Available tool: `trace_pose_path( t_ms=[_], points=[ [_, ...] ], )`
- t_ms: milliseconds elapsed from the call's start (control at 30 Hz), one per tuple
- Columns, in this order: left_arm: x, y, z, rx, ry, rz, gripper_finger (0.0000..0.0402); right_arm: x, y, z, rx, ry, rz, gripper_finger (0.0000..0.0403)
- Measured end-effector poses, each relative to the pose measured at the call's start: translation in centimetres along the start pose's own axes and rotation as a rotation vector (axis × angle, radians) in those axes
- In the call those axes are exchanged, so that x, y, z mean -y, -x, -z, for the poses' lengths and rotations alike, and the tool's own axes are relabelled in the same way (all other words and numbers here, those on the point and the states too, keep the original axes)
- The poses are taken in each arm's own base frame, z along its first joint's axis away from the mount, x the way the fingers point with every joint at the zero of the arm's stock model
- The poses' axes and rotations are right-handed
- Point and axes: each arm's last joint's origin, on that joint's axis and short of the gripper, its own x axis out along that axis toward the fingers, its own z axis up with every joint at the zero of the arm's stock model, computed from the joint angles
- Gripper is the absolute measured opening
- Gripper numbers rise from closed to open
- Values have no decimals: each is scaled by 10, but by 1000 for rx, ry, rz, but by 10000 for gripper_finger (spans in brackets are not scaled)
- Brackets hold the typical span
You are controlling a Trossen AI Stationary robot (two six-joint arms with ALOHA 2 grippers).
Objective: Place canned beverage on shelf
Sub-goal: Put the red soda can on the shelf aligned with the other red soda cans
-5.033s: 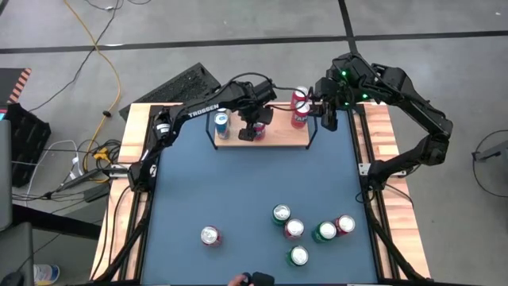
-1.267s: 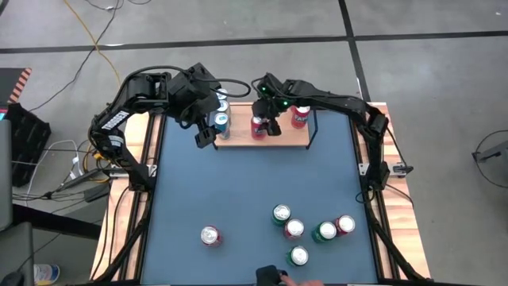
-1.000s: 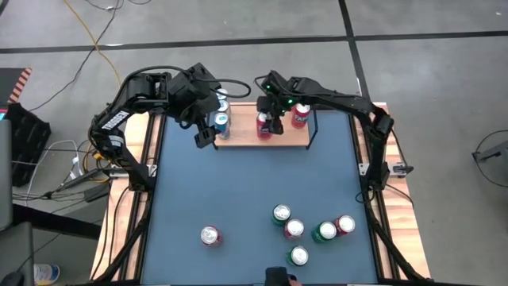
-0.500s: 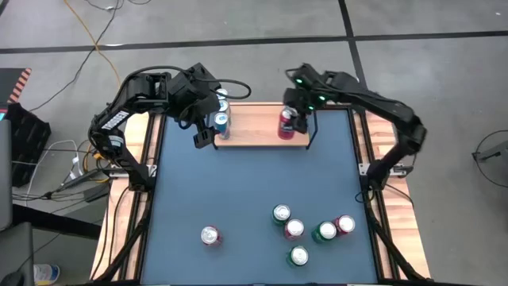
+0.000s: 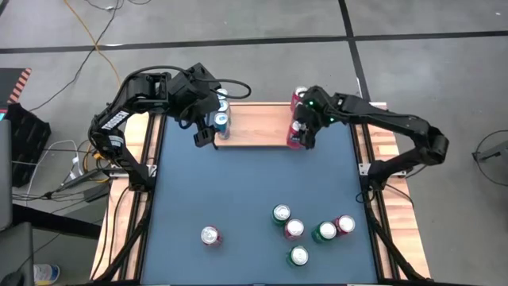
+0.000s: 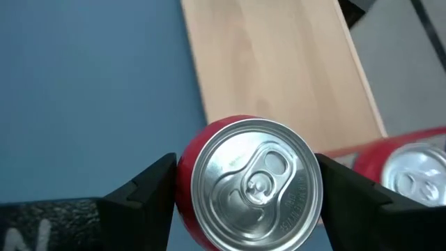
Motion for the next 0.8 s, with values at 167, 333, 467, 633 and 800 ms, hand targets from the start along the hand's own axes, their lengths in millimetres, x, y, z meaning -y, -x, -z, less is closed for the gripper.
trace_pose_path(
  t_ms=[167, 333, 467, 633, 800],
  points=[
    [0, 0, 0, 1, 1, -1, 361, 7, -9, 0, -13, 11, 39, 275],
    [0, 0, 0, 0, 3, -1, 361, 12, -9, 2, -25, 1, 44, 275],
    [0, 0, 0, -2, 2, -1, 361, 14, -9, 3, -28, 16, 50, 275],
    [0, 0, 0, -2, -5, -1, 361, 16, -10, 4, -33, 32, 55, 275],
    [0, 0, 0, -3, -5, -1, 361, 14, -17, 19, -61, 25, 64, 275]
  ],
)
